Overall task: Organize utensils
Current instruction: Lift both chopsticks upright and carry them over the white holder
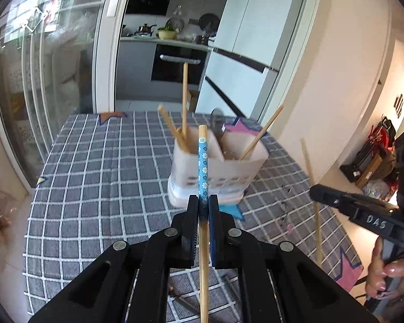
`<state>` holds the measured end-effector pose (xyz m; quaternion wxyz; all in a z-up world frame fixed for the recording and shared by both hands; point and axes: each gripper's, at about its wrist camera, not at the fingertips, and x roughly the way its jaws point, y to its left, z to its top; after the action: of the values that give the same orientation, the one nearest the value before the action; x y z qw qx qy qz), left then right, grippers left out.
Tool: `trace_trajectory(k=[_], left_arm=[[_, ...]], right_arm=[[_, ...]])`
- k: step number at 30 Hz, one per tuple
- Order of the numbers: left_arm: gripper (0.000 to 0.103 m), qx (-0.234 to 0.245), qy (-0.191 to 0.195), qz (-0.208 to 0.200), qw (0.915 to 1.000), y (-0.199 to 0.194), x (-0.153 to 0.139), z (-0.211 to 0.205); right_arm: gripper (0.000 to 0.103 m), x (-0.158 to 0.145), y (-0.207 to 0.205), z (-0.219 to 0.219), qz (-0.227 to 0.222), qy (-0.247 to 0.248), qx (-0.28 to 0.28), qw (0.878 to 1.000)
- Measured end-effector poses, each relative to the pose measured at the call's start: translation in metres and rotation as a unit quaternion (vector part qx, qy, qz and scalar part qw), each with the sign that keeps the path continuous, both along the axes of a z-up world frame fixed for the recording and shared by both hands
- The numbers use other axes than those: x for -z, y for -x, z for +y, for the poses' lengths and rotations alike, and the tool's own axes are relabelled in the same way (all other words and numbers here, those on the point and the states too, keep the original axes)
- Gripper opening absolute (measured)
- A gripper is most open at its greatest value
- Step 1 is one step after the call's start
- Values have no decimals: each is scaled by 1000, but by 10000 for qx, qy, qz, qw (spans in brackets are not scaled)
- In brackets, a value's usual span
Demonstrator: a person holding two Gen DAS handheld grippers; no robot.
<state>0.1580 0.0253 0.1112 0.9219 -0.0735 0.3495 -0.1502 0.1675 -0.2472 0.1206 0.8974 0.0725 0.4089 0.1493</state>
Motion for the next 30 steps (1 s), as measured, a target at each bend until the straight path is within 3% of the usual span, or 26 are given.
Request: trace_trajectory(k=[9, 18, 30], left_arm=[[39, 157, 295, -445, 9985, -30, -44, -18], [39, -142, 663, -636, 9957, -90, -69, -30], [39, -1008, 389, -1252, 9862, -156, -68, -40]], right_arm=[[6, -22, -25, -3, -146, -126, -33, 9998], [6, -49, -74, -1, -480, -313, 39, 9984], [6, -56, -161, 5, -1193, -597, 357, 9904]])
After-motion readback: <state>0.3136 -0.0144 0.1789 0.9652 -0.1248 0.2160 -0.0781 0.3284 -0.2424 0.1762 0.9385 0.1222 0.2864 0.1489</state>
